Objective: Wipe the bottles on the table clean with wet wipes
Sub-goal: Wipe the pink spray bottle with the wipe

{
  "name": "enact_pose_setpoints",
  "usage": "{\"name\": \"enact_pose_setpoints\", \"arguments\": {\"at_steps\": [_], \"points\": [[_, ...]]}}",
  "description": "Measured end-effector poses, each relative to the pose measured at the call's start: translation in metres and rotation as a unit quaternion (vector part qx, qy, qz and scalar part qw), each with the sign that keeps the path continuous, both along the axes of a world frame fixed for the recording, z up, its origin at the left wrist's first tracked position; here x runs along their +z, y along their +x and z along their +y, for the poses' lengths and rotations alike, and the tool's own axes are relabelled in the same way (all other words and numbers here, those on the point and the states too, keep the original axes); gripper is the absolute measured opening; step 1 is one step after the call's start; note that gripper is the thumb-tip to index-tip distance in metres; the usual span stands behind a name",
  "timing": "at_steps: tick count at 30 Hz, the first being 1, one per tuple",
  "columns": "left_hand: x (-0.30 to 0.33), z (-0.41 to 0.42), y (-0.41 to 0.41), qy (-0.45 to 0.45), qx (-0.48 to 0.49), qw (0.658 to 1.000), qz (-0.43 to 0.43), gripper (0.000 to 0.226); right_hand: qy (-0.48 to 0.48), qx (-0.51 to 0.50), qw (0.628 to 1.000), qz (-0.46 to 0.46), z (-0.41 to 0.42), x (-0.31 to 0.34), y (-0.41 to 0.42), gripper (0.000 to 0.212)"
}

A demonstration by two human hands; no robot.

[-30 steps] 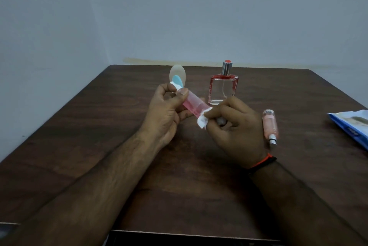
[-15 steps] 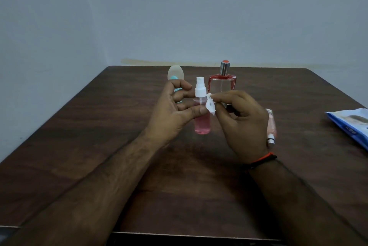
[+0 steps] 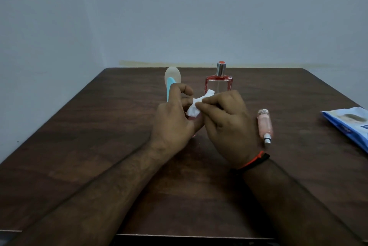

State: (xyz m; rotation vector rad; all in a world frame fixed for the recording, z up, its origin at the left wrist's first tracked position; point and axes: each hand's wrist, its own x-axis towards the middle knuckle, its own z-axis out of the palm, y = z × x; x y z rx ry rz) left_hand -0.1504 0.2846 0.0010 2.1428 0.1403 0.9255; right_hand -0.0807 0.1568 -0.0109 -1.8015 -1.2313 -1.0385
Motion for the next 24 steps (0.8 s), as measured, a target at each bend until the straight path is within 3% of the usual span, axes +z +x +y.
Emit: {"name": "enact_pose_setpoints", "arguments": {"at_steps": [2,5,8,11,14,16,24], "points": [[0.0,0.001,-0.001,0.015,0.005,1.0,0.004,0.054,-0.014,-0.009,0.999,-0.031,0.0,0.002,0.001,0.017],[-0.001,-0.002,-0.001,0.056,0.015,0.998,0.012,0.056,0.039,-0.03,0.999,-0.016,-0.002,0.007,0.003,0.015],[-0.004,-0.001,-0.001,0.089,0.022,0.996,-0.002,0.058,0.121,0.02,0.978,0.168,-0.008,0.009,0.003,0.018],[-0.004,0.003,-0.001,0.069,0.006,0.998,-0.001,0.063,0.174,0.152,0.879,0.418,-0.01,0.013,0.004,0.017],[-0.002,0.004,-0.001,0.043,-0.01,0.999,-0.004,0.062,0.222,0.251,0.785,0.522,-0.011,0.018,0.004,0.022],[-0.003,0.003,0.0,0.021,-0.023,0.999,-0.012,0.06,0.235,0.274,0.757,0.545,-0.011,0.018,0.004,0.026],[-0.006,0.006,0.007,-0.057,-0.032,0.998,-0.021,0.056,0.152,0.166,0.859,0.46,-0.016,0.011,0.0,0.019]]}}
